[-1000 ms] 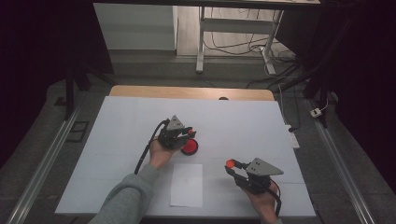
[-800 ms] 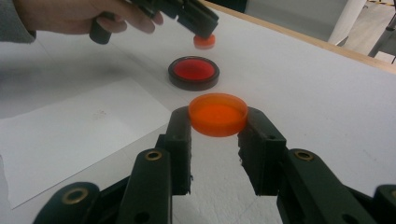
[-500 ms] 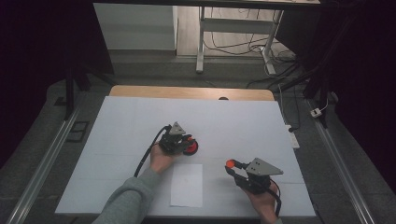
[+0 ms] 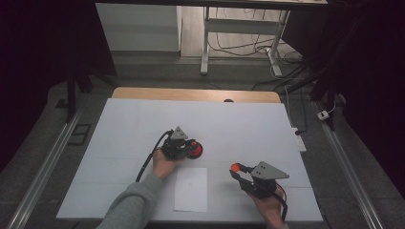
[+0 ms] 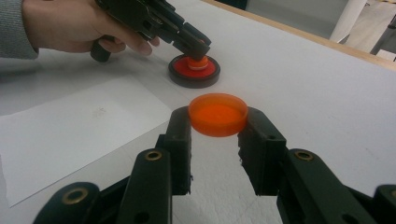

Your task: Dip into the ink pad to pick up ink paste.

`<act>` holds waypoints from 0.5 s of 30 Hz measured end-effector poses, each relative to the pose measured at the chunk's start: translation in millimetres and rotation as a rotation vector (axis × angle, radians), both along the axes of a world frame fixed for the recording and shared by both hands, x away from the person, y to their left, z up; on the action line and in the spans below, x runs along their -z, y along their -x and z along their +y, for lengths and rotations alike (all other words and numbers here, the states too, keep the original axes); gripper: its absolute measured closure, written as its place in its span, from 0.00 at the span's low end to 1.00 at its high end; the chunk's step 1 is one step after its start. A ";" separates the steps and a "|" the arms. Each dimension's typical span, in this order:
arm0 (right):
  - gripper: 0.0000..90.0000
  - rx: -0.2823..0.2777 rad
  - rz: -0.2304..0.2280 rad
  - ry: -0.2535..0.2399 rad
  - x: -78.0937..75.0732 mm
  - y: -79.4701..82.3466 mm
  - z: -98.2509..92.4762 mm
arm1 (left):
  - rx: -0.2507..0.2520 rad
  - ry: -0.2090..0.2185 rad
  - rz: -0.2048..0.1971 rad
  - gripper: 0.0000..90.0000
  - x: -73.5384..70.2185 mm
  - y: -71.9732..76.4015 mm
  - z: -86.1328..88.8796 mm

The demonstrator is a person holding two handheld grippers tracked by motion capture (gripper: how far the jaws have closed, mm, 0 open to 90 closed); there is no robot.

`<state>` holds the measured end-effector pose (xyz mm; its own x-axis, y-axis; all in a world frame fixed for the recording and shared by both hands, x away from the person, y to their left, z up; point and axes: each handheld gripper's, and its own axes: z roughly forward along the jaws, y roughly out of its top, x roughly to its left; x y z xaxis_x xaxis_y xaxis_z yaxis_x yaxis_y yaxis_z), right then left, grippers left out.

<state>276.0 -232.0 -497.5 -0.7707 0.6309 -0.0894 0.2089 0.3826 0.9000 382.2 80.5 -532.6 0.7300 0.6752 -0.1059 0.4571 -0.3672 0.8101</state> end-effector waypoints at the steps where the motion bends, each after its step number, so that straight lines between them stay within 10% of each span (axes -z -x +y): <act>1: 0.72 0.000 0.000 0.000 0.0 0.1 0.0 | -0.001 0.001 -0.001 0.81 0.2 0.1 0.0; 15: 0.72 0.000 0.002 -0.001 0.7 0.1 0.7 | -0.003 -0.003 -0.015 0.82 1.4 2.2 -0.3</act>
<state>275.9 -231.3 -498.1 -0.7710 0.6308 -0.0876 0.2104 0.3821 0.8999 380.0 80.2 -534.0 0.7292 0.6779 -0.0934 0.4464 -0.3678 0.8157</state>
